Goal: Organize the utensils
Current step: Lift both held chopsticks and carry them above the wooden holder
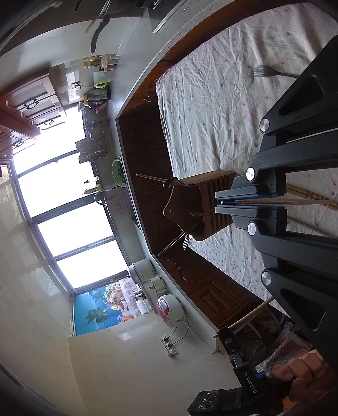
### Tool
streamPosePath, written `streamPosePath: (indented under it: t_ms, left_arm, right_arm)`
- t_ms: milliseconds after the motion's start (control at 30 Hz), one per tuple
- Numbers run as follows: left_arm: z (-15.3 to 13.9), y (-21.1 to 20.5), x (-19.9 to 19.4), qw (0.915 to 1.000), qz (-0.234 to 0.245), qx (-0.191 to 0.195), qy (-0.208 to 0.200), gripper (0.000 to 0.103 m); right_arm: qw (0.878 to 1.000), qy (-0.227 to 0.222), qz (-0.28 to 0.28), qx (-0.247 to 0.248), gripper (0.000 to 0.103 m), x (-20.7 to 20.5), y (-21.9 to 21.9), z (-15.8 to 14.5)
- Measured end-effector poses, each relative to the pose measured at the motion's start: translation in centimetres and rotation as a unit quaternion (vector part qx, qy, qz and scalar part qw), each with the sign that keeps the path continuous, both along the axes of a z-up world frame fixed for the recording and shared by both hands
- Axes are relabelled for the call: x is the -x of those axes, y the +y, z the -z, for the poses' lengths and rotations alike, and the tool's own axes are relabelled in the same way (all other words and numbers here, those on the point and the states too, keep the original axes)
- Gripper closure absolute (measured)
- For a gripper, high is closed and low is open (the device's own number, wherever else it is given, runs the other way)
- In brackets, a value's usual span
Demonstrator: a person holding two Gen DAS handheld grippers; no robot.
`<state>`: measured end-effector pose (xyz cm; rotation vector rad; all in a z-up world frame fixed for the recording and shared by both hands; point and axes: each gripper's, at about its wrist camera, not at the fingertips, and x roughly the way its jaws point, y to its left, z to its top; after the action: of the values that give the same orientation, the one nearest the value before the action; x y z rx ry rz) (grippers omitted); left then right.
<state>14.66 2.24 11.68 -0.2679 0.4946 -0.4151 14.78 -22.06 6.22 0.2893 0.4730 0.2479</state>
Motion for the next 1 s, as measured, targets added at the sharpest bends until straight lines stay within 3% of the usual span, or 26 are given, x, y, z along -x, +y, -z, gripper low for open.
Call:
streamPosePath:
  t_ms: [567,1000]
  left_arm:
    - [-1.1,0.7,-2.2,0.9998,-0.018,0.004,-0.007,0.099]
    - [-3.2,1.2,-5.2,0.9989,-0.036,0.008,-0.029,0.099]
  right_arm:
    - [1.0,-0.013,-0.006,-0.003,0.1,-1.8,0.1,-1.2]
    - [0.999,-0.055,-0.003,-0.002,0.1,-5.0,0.1,-4.3]
